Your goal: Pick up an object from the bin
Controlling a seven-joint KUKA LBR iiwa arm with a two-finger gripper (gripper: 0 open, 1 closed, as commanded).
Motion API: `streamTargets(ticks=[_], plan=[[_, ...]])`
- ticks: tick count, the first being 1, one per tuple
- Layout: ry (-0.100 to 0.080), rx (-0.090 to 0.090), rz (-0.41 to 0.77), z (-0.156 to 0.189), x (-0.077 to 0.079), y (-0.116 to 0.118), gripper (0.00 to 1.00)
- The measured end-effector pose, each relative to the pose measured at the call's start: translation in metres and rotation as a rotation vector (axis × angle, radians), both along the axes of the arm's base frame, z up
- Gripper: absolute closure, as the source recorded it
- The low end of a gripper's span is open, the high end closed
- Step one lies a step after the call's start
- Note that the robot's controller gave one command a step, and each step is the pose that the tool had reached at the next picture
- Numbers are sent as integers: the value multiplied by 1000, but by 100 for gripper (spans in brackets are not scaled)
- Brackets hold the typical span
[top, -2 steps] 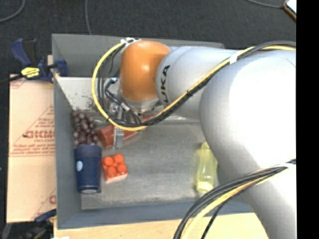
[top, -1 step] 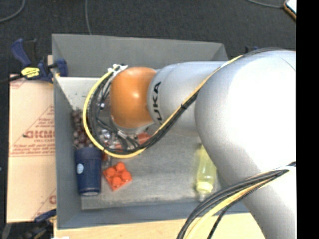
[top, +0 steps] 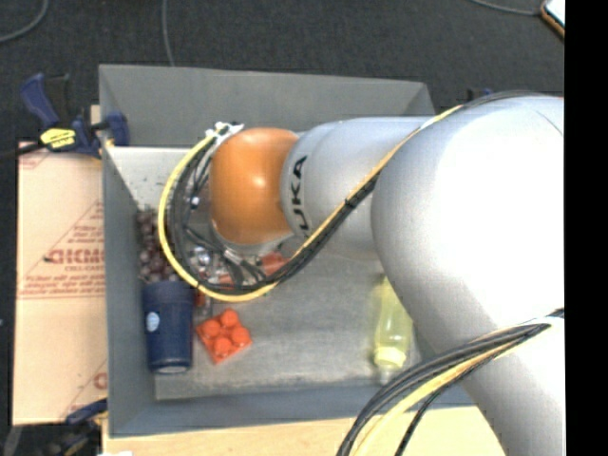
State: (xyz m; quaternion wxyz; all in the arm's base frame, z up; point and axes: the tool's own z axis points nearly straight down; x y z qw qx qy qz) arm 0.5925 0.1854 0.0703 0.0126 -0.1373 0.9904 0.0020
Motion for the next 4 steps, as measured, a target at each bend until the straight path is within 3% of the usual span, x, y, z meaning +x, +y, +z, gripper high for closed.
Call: streamTargets(ticks=[2,3,4], plan=[[-2,1,12,0,-9,-5,100],[0,-3,88,4,-13,-9,100],[-4,-8,279,9,-15,-10,100]])
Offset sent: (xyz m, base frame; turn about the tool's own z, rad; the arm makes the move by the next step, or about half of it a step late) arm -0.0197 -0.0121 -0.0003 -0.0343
